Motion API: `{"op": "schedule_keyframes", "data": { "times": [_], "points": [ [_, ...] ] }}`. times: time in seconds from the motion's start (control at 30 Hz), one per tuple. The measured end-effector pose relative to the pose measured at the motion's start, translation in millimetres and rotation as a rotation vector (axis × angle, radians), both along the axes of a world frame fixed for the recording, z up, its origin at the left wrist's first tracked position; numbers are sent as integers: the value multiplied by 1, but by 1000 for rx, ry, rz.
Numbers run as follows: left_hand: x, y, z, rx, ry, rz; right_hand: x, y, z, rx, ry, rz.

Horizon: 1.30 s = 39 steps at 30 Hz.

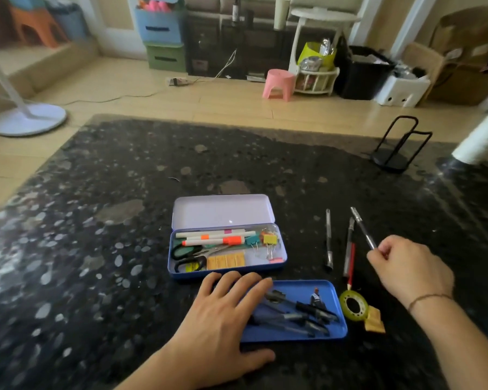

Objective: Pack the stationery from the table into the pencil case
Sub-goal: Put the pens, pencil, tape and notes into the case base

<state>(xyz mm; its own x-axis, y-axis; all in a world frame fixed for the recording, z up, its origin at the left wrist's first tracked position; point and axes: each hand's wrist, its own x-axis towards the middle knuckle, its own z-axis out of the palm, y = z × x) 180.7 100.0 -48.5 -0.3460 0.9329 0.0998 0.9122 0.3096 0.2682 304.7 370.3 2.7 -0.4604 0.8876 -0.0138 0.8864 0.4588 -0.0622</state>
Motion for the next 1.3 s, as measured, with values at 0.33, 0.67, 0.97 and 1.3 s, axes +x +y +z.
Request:
{"op": "schedule_keyframes", "data": {
  "times": [0.33,0.67,0.97,1.3],
  "points": [
    [-4,-8,-14,163,-236,117,-6,-67,-28,-129,95,901],
    [-17,-25,-14,72,-171,110,-31,-35,-38,124,78,277],
    [-17,-28,-16,200,-328,126,4,-68,-6,-130,582,430],
    [-16,-25,-18,131,-195,83,-10,-71,-34,-110,398,741]
  ]
}}
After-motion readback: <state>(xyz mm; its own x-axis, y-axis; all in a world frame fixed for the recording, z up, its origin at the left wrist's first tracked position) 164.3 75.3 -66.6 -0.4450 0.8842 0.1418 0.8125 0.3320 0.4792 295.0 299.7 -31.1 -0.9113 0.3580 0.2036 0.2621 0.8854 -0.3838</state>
